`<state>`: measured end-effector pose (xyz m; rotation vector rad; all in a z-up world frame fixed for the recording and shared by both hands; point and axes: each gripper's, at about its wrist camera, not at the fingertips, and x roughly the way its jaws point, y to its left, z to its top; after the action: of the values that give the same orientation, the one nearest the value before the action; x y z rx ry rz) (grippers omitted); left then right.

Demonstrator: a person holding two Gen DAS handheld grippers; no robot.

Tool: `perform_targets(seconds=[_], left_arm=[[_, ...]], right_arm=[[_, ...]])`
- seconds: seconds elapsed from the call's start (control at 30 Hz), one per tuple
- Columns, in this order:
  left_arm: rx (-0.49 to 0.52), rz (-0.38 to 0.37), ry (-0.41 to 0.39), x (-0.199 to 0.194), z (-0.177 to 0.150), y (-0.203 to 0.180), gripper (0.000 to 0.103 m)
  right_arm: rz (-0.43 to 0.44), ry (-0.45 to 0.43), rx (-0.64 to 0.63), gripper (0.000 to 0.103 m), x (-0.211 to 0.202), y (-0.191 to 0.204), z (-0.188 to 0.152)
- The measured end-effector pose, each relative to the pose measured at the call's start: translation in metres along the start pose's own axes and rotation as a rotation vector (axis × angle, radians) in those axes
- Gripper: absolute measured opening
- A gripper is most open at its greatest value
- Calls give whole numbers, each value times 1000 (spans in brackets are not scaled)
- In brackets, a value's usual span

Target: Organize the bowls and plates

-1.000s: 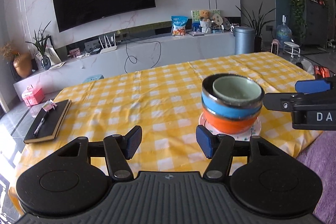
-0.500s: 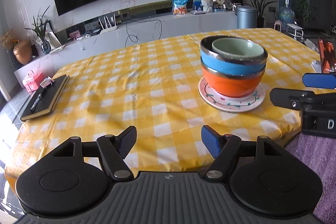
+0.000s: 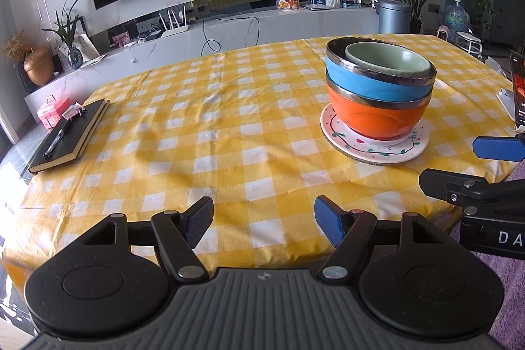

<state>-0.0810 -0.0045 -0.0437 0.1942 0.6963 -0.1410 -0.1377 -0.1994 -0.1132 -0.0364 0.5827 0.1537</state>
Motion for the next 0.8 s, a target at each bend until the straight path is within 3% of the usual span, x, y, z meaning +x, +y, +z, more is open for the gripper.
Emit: perform_targets(seconds=[0.8], left_arm=[[-3,1,-3,-3,1,0,83]], right_arm=[[6,-26,-34,73,-6,4,-2]])
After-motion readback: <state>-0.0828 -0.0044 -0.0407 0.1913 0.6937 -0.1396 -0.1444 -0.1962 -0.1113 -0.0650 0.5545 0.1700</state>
